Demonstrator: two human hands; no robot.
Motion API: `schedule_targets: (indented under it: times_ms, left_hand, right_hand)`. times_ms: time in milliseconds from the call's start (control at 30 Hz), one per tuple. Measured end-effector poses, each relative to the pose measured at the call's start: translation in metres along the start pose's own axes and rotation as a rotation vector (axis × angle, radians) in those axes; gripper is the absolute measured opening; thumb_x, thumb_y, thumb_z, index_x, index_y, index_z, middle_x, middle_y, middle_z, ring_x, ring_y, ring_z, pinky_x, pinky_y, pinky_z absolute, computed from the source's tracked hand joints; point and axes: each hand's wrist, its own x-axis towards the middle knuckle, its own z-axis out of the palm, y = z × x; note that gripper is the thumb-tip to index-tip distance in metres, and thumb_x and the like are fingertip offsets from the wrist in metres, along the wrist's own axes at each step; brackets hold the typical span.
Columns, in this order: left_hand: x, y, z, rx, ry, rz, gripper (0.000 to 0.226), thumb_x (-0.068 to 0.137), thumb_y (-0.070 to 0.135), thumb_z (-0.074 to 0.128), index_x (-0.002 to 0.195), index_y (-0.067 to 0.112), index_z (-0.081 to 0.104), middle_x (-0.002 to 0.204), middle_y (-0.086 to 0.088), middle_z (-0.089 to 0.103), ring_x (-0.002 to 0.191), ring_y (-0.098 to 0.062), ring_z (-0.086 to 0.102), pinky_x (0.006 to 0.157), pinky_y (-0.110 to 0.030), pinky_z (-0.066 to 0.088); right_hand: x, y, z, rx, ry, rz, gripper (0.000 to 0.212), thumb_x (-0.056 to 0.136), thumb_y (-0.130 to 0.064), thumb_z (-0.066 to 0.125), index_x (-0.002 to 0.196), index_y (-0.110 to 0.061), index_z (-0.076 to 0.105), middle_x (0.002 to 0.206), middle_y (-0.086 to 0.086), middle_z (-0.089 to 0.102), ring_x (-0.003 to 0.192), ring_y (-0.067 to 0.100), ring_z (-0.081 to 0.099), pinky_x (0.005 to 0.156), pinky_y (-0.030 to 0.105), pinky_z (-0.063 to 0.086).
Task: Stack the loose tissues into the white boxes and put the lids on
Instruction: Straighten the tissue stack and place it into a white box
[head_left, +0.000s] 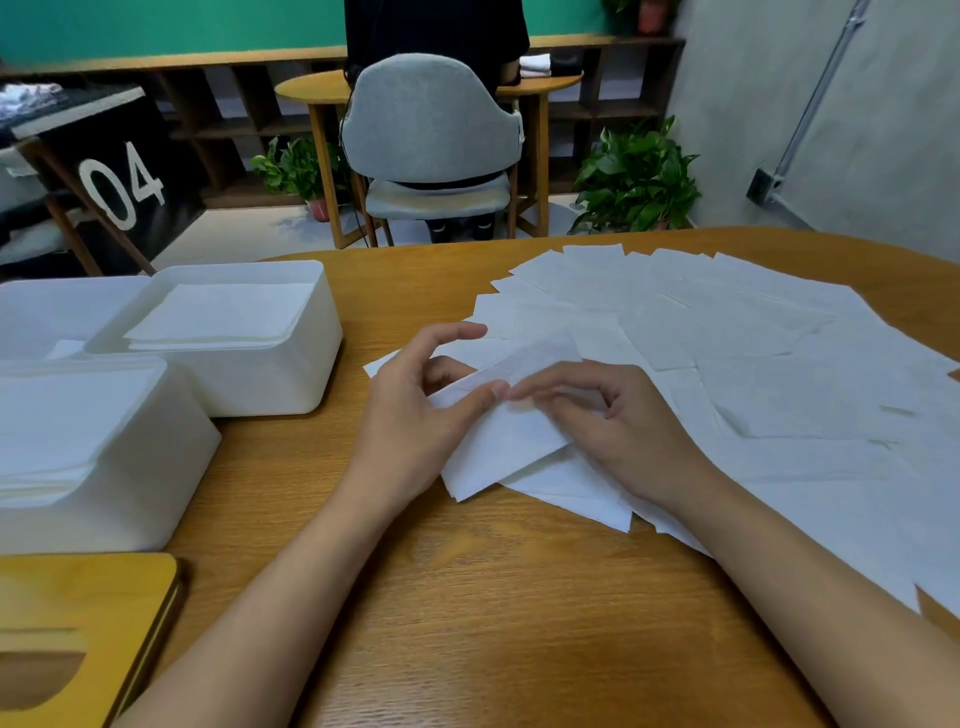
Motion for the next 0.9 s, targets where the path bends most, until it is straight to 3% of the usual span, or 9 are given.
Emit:
schedule_targets:
  times_ms: [100,200,267,367,433,500,633,800,900]
  left_hand:
    - [0.000,-0.002,-0.003,0.043,-0.016,0.025,0.043,0.087,0.026,0.086,0.125,0.033,0.067,0.084,0.005,0.077,0.089,-0.016,0.072,0.087,-0.042,0.055]
    - [0.002,-0.005,-0.004,0.143,0.044,0.050,0.043,0.086,0.035,0.085,0.125,0.036,0.068,0.111,0.015,0.070,0.103,-0.005,0.065,0.089,-0.022,0.048]
    - [0.004,-0.005,-0.006,0.114,0.029,-0.003,0.041,0.087,0.040,0.083,0.125,0.039,0.068,0.121,0.017,0.067,0.111,-0.002,0.063,0.089,-0.019,0.048]
    - [0.004,-0.005,-0.006,-0.032,-0.046,-0.029,0.029,0.091,0.028,0.083,0.118,0.032,0.073,0.097,-0.004,0.075,0.095,-0.026,0.071,0.077,-0.050,0.056]
    - [0.003,-0.007,-0.005,-0.021,-0.024,0.017,0.023,0.092,0.025,0.082,0.113,0.030,0.075,0.088,-0.005,0.075,0.087,-0.031,0.071,0.070,-0.055,0.054]
    - [0.001,-0.008,-0.002,0.041,0.009,0.056,0.023,0.094,0.025,0.080,0.115,0.031,0.074,0.088,0.002,0.076,0.086,-0.023,0.071,0.068,-0.044,0.052]
    - [0.000,-0.011,-0.003,0.313,0.030,0.165,0.043,0.088,0.032,0.084,0.126,0.030,0.063,0.107,0.015,0.066,0.099,-0.011,0.065,0.075,-0.017,0.047]
    - [-0.005,-0.016,0.002,0.477,-0.266,0.217,0.054,0.077,0.049,0.089,0.124,0.036,0.065,0.115,0.021,0.062,0.112,-0.005,0.056,0.091,-0.012,0.039]
    - [-0.006,-0.020,0.007,0.487,-0.278,0.243,0.041,0.077,0.054,0.088,0.111,0.034,0.075,0.112,0.021,0.065,0.112,-0.005,0.056,0.096,-0.020,0.040]
  right_hand:
    - [0.001,0.003,-0.001,-0.011,-0.007,0.047,0.028,0.101,-0.004,0.062,0.103,-0.023,0.083,0.105,-0.014,0.079,0.114,0.002,0.067,0.101,0.019,0.046]
    - [0.002,0.004,-0.004,0.017,0.037,0.055,0.025,0.100,-0.006,0.065,0.103,-0.024,0.083,0.105,-0.016,0.079,0.114,0.001,0.067,0.103,0.023,0.047]
    - [0.003,0.002,-0.008,0.068,0.080,0.045,0.023,0.100,-0.005,0.067,0.102,-0.021,0.083,0.105,-0.015,0.079,0.113,0.001,0.068,0.100,0.019,0.046]
    - [0.003,-0.001,-0.014,0.088,0.089,0.041,0.020,0.096,-0.007,0.071,0.102,-0.022,0.083,0.107,-0.015,0.079,0.113,0.001,0.067,0.097,0.014,0.045]
    - [0.003,0.000,-0.015,0.084,0.035,0.069,0.020,0.094,-0.008,0.074,0.104,-0.023,0.083,0.107,-0.017,0.079,0.113,-0.002,0.067,0.096,0.009,0.044]
    - [0.004,0.005,-0.015,0.076,0.027,0.102,0.024,0.095,-0.004,0.072,0.103,-0.024,0.084,0.105,-0.016,0.079,0.111,-0.003,0.067,0.096,0.010,0.045]
    - [0.009,0.015,-0.020,0.047,0.266,0.123,0.030,0.097,-0.001,0.068,0.104,-0.026,0.083,0.107,-0.017,0.079,0.112,-0.003,0.067,0.104,0.021,0.050]
    - [0.010,0.019,-0.021,0.044,0.360,0.200,0.038,0.099,-0.004,0.060,0.108,-0.033,0.082,0.112,-0.025,0.076,0.115,-0.004,0.064,0.109,0.032,0.050]
    - [0.011,0.018,-0.019,0.038,0.354,0.215,0.039,0.098,-0.002,0.059,0.108,-0.031,0.082,0.112,-0.026,0.075,0.115,-0.007,0.063,0.111,0.032,0.048]
